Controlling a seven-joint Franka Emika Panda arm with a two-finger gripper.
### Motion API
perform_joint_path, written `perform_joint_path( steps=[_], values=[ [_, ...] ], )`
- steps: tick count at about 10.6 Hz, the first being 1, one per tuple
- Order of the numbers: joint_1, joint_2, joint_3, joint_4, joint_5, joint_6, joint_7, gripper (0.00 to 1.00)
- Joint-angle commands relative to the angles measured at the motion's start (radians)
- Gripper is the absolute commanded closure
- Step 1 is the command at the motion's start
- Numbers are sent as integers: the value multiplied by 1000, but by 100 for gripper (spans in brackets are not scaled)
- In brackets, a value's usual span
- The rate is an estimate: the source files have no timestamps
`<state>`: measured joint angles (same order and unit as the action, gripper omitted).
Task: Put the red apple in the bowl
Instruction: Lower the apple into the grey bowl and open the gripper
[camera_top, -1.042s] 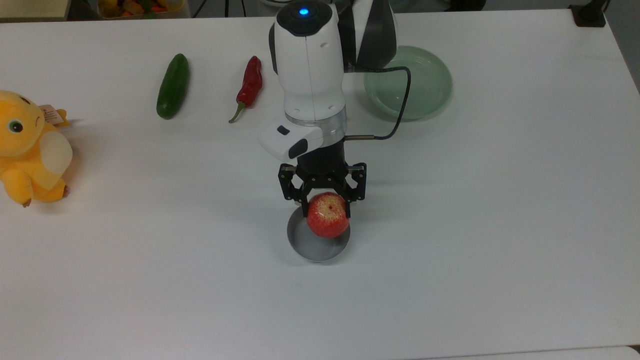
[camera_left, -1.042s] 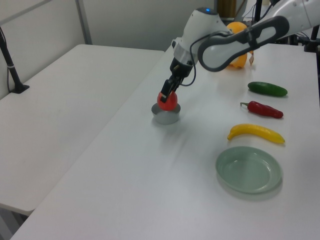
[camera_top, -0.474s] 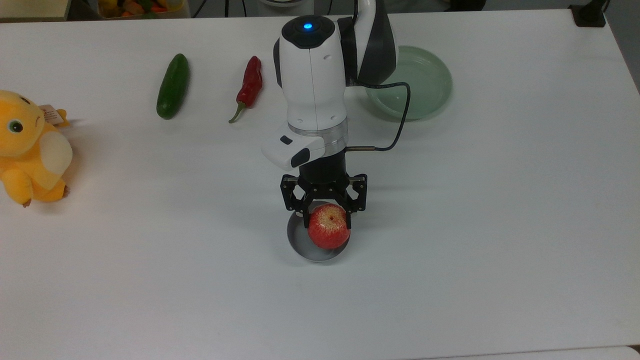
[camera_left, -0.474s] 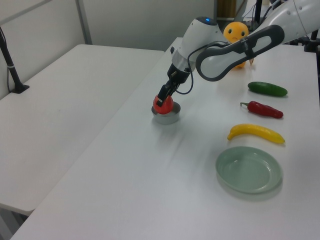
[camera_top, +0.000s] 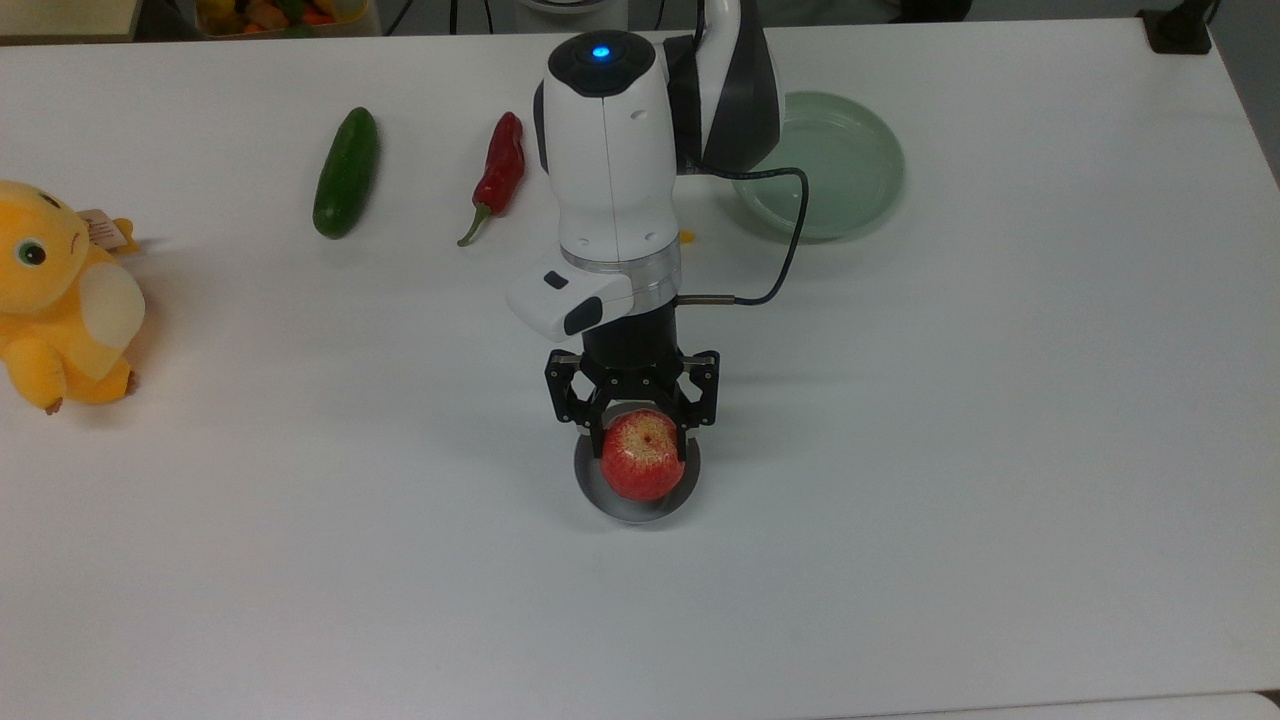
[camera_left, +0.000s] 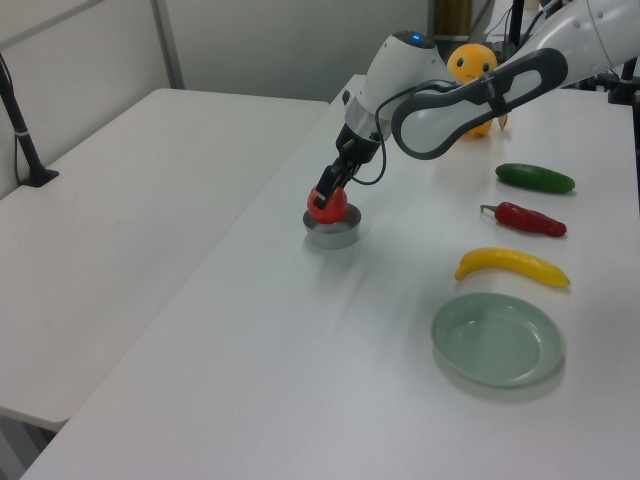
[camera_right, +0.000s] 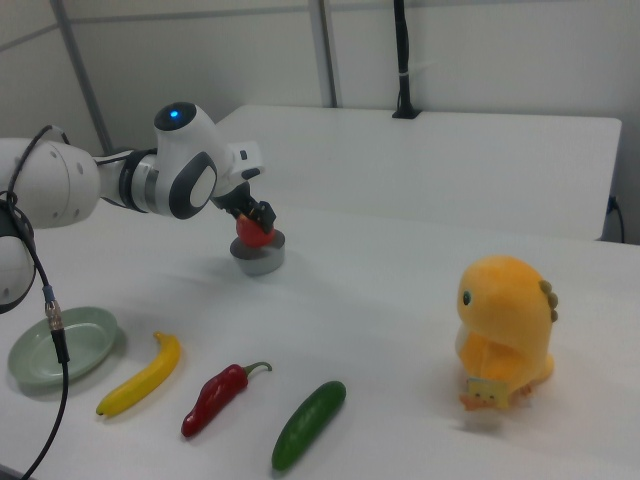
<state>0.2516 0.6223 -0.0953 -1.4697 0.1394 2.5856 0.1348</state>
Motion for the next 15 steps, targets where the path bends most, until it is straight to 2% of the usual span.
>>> perform_joint_path(
  steps=[1,3,4,5,6,7,8,13,15],
  values=[
    [8,-19,-14,-12,-12,16,3,45],
    [8,-19,-14,-12,-11,15,5,44],
    [8,-19,-14,-14,-11,15,5,38],
    [8,-19,-14,-14,-9,15,11,21],
    [8,-19,-14,-14,-9,15,12,16],
    [9,-19,-14,-14,-9,13,12,5],
    [9,-19,-14,-14,-9,13,12,0],
    [0,-50,-14,-17,-8,1,14,0],
    [-12,-108,-15,-9,-4,-141,9,0]
  ],
)
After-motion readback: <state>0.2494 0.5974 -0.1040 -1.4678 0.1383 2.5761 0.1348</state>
